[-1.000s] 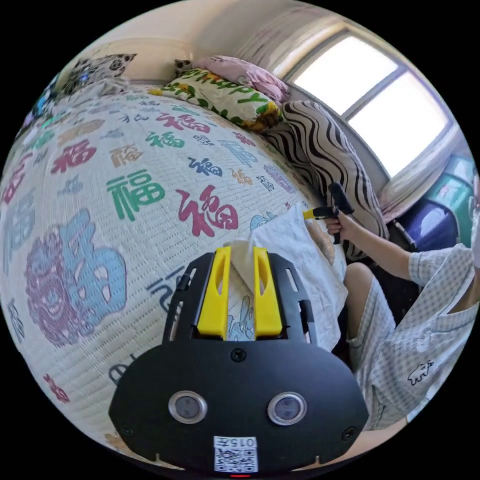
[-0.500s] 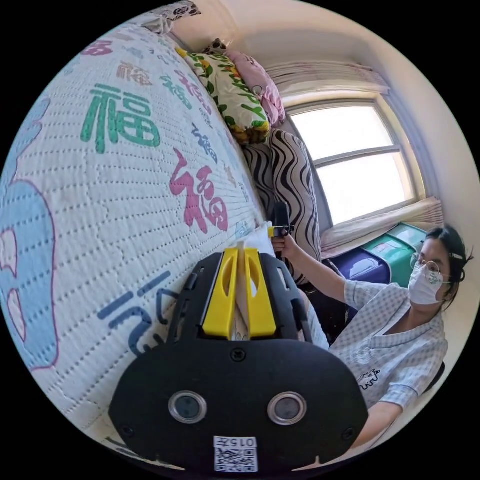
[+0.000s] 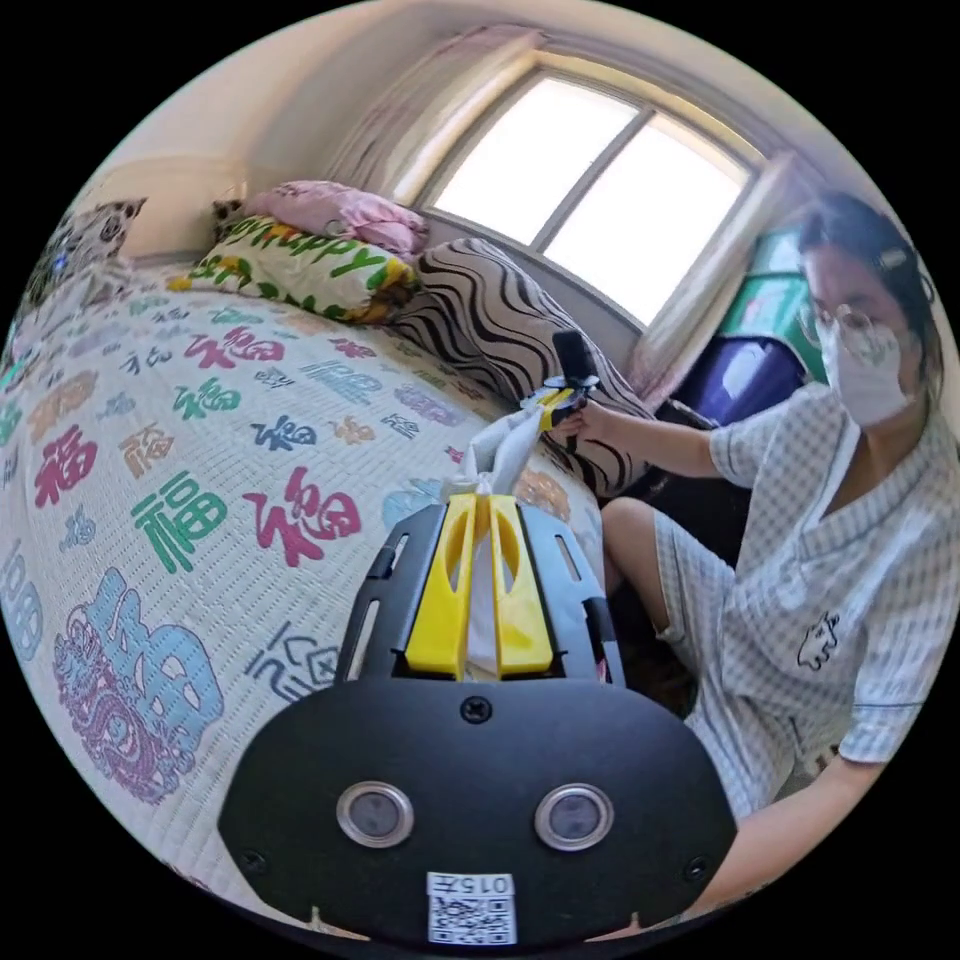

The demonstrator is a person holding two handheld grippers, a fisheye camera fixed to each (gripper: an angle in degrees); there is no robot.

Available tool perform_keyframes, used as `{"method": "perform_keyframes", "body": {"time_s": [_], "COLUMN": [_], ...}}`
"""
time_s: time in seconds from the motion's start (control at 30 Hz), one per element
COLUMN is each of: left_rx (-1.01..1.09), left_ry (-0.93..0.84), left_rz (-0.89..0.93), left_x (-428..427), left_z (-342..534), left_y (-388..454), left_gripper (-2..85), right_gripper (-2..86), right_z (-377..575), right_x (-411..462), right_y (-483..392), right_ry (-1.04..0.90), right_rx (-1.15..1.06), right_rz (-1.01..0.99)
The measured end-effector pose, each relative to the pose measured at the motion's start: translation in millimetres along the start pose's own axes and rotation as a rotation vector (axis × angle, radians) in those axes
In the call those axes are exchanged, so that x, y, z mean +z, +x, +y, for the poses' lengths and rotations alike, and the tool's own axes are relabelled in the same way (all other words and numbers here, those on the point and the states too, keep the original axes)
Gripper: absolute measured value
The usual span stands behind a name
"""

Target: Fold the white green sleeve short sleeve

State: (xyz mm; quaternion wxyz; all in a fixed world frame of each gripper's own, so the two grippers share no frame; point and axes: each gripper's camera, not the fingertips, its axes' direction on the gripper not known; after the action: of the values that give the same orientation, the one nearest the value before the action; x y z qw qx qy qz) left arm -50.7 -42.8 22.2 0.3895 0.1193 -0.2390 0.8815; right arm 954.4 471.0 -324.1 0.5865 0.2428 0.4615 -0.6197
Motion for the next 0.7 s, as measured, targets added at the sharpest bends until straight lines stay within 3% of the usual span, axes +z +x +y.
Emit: {"method": "perform_keyframes", "body": {"time_s": [0.17, 0.53, 0.7], "left_rx": [0.148, 0.044, -0.039], "left_ry": [-0.157, -0.43, -0.271], "left_rz": [-0.052, -0.133, -0.171], "left_x": [19, 62, 19], "left_z": [50, 90, 63], "left_y": [108, 161, 173], "left_gripper": [0.0, 1.2, 3.7], "right_gripper": [4.9, 6.5, 5.9], "right_z": [46, 81, 78], "right_x": [49, 144, 137], "right_y": [-79, -102, -109], "right_ry": [-0.206, -0.46, -0.369], "right_rx": [-0.166, -0.091, 0.0], "right_rz": [0.13, 0.244, 0.259]}}
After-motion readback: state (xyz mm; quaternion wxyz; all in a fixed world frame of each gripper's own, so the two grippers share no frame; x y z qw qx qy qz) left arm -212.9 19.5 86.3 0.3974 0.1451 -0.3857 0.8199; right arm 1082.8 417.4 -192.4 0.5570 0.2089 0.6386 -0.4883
